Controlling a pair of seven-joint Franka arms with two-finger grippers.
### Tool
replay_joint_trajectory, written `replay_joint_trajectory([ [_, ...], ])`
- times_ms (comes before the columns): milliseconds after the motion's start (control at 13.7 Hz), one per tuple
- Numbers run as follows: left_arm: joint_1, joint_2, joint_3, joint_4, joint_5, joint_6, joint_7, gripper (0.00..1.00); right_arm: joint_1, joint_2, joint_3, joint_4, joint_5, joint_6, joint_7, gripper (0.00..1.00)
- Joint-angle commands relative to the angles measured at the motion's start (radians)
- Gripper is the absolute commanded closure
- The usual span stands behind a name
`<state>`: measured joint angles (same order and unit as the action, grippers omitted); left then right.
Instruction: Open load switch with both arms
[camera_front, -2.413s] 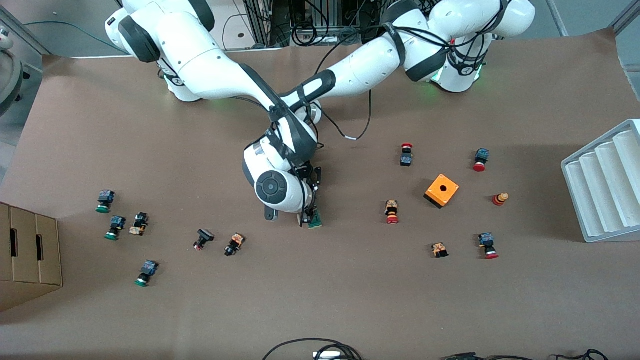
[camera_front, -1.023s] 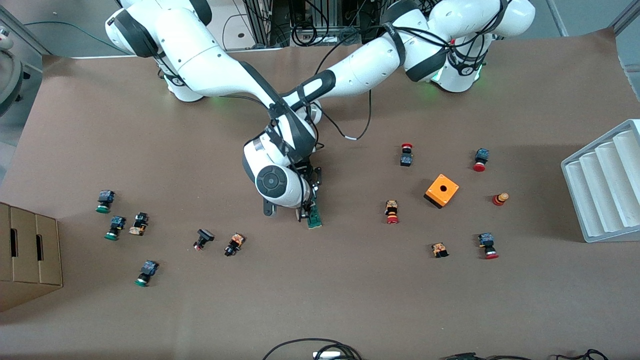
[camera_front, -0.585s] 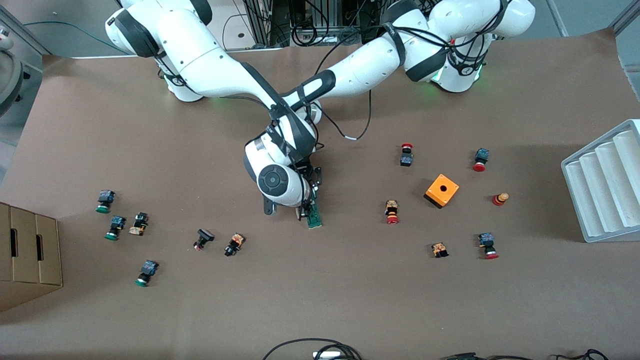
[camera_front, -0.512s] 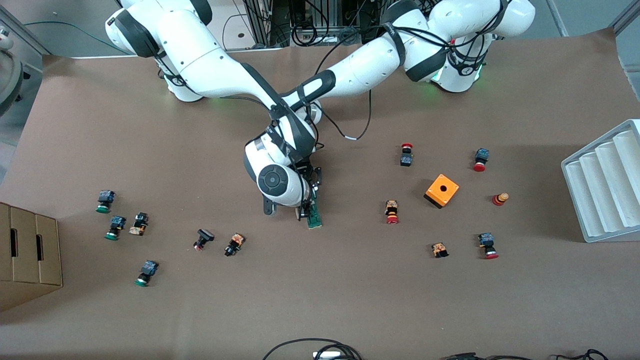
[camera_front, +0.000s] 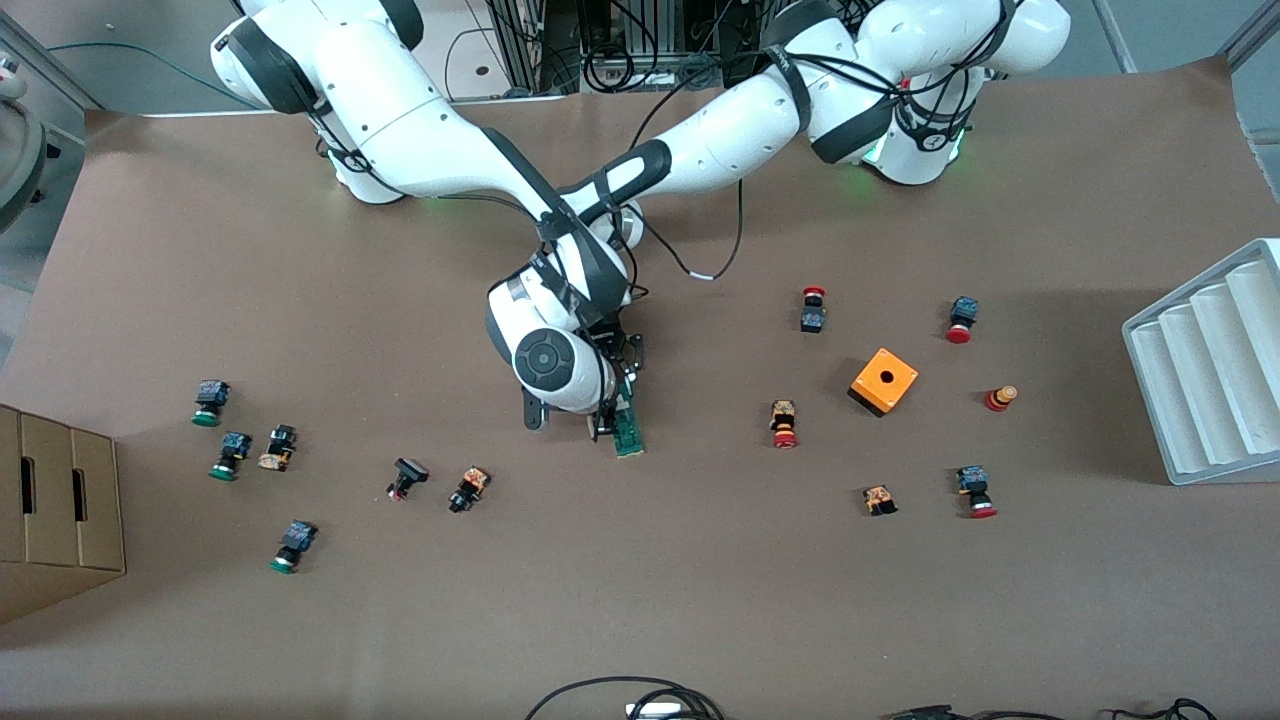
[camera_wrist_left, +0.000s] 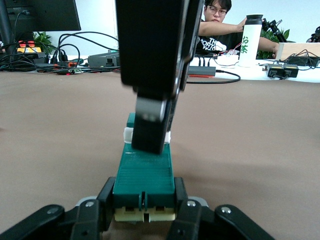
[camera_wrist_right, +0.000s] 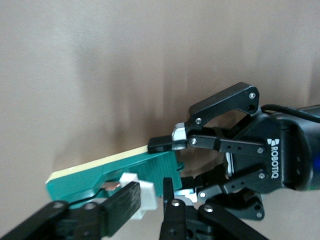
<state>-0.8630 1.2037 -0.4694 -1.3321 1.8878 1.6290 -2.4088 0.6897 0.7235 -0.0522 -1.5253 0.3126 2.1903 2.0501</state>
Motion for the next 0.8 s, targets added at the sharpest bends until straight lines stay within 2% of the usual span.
replay_joint_trajectory([
  [0,-0.011,0.042,0.000,0.022,-0.001,0.014,-0.003,0.50,-0.041,-0.058,0.014,0.008,-0.017,-0.042,-0.013,0.70],
  [73,-0.010,0.042,0.000,0.022,-0.001,0.014,-0.003,0.50,-0.050,-0.064,0.014,0.026,-0.018,-0.070,-0.019,0.61],
  [146,-0.011,0.042,0.000,0.022,-0.001,0.014,-0.003,0.50,-0.053,-0.079,0.012,0.030,-0.018,-0.079,-0.040,0.57],
  [219,-0.011,0.042,0.000,0.021,0.000,0.014,-0.001,0.50,-0.062,-0.097,0.012,0.028,-0.020,-0.087,-0.065,0.36],
  [292,-0.011,0.042,0.000,0.021,0.000,0.014,-0.001,0.49,-0.084,-0.114,0.011,0.028,-0.020,-0.102,-0.099,0.28],
  [366,-0.011,0.042,0.000,0.021,-0.001,0.014,0.000,0.44,-0.099,-0.137,0.011,0.028,-0.021,-0.115,-0.149,0.23],
  [439,-0.010,0.040,0.000,0.021,-0.001,0.015,0.000,0.31,-0.120,-0.162,0.011,0.022,-0.021,-0.131,-0.213,0.16],
  [512,-0.010,0.040,-0.002,0.022,-0.004,0.015,0.000,0.14,-0.140,-0.176,0.011,0.020,-0.021,-0.159,-0.267,0.15],
  [585,-0.010,0.037,-0.002,0.022,-0.007,0.015,-0.003,0.00,-0.160,-0.185,0.011,0.020,-0.024,-0.181,-0.300,0.06],
  [731,-0.010,0.025,-0.002,0.028,-0.038,0.017,-0.001,0.00,-0.199,-0.220,0.009,0.017,-0.026,-0.213,-0.393,0.00],
])
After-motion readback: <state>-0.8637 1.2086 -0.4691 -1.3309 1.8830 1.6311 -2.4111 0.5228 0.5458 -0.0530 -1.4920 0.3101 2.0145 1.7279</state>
